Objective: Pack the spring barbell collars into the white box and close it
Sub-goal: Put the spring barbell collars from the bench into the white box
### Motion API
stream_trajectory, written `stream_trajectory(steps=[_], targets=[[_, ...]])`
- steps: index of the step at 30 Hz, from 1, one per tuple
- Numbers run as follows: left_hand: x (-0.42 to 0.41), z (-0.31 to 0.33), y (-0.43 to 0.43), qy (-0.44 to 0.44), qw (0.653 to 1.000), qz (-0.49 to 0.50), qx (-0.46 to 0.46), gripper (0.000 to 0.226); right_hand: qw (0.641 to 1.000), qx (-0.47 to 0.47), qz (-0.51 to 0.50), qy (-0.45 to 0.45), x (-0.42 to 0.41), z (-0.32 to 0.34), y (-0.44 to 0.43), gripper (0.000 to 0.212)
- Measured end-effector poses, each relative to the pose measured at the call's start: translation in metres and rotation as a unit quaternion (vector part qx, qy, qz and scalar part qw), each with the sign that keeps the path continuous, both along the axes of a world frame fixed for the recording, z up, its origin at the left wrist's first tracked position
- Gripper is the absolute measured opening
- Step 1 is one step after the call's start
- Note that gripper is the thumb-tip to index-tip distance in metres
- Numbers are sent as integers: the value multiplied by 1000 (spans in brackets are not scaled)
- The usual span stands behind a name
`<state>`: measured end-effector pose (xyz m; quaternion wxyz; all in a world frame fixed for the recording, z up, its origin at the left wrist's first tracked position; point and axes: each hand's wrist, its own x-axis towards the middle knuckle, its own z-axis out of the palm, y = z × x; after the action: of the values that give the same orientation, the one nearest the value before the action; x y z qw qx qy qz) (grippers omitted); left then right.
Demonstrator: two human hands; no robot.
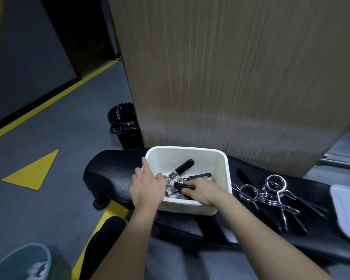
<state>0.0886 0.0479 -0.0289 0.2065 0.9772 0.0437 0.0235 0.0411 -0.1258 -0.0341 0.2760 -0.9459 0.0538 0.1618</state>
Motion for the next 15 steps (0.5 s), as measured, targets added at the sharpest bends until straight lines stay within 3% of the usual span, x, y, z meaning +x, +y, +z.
stream_trajectory(steps=[4,8,12,15], targets=[[-1,2,-2,5,1000,0,2,72,988,-3,-101,-115,-10,6,2,42],[-2,4,-1,10,1000,-1,-1,74,937,15,-197,-287,-34,17,6,37],[-5,2,2,1,1000,-6,1,73,898,124,-241,-346,-53,21,0,34],[-2,-1,5,-1,1000,-12,6,73,856,114,-287,-415,-86,9,-18,37]])
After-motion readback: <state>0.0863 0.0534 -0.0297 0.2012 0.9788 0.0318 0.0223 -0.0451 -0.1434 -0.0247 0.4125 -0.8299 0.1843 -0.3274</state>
